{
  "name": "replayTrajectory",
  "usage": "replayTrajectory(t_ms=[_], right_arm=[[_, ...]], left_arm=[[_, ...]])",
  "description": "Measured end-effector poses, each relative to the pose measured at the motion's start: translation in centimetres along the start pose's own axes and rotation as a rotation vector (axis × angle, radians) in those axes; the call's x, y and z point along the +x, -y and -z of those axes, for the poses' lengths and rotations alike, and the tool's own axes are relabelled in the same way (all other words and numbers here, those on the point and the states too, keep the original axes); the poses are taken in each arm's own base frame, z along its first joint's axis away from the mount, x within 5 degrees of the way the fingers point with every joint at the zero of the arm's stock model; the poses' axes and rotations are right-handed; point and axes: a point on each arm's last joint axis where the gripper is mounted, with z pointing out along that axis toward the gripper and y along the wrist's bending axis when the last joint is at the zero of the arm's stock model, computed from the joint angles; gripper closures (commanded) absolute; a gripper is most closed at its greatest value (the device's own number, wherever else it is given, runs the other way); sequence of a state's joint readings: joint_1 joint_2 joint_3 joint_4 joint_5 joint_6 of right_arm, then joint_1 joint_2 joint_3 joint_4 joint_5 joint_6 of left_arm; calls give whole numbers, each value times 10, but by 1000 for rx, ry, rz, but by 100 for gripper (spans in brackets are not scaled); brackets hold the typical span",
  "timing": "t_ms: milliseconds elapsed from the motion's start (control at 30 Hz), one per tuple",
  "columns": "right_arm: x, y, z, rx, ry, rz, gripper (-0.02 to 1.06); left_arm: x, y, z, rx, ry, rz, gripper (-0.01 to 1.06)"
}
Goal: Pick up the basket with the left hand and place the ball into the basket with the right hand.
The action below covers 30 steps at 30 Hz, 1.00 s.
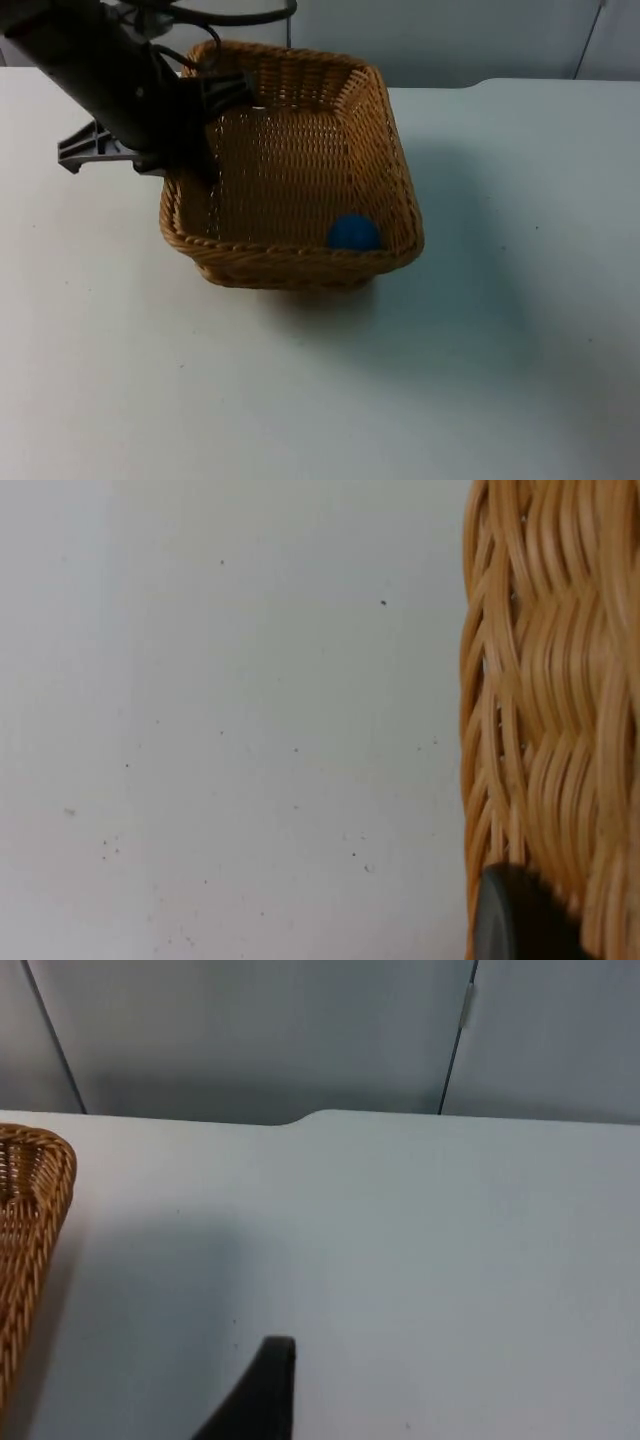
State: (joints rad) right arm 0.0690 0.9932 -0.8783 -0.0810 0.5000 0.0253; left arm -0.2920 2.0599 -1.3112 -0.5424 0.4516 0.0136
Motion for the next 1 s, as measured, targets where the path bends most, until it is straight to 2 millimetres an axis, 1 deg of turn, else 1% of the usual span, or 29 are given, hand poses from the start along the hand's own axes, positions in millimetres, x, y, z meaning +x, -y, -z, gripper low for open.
replayTrajectory(t_ms=[67, 100, 200, 367, 433, 467, 500, 600, 633, 767, 800, 833, 867, 933, 967, 1000], right_arm=[[0, 0, 0, 0, -4, 0, 4], [0, 0, 0, 0, -4, 0, 4], [1, 0, 0, 0, -7, 0, 4], [1, 0, 0, 2, -7, 3, 4], [1, 0, 0, 2, -7, 3, 4], [1, 0, 0, 2, -7, 3, 4], [1, 0, 0, 2, -7, 4, 4], [1, 0, 0, 4, -7, 6, 4], [1, 0, 0, 4, -7, 6, 4], [1, 0, 0, 4, -7, 6, 4], [1, 0, 0, 4, -7, 6, 4], [1, 0, 0, 4, -7, 6, 4], [1, 0, 0, 4, -7, 6, 4], [1, 0, 0, 4, -7, 6, 4], [1, 0, 0, 4, -7, 6, 4], [1, 0, 0, 4, -7, 6, 4]], left_arm=[[2, -2, -8, 3, -8, -8, 105], [2, -2, -8, 3, -8, -8, 105], [5, -5, -17, 7, -28, -17, 105], [6, -6, -19, 6, -31, -31, 104], [6, -6, -19, 5, -29, -34, 102], [6, -6, -19, 5, -29, -34, 98], [6, -6, -19, 4, -29, -39, 98], [6, -7, -19, 0, -32, -49, 84], [6, -7, -19, -6, -34, -62, 84], [7, -8, -19, -9, -37, -70, 57], [7, -8, -19, -9, -38, -70, 57], [7, -8, -19, -9, -39, -71, 49], [7, -8, -19, -9, -39, -71, 38], [7, -8, -19, -9, -39, -71, 23], [7, -8, -19, -9, -39, -71, 23], [7, -8, -19, -10, -41, -72, 17]])
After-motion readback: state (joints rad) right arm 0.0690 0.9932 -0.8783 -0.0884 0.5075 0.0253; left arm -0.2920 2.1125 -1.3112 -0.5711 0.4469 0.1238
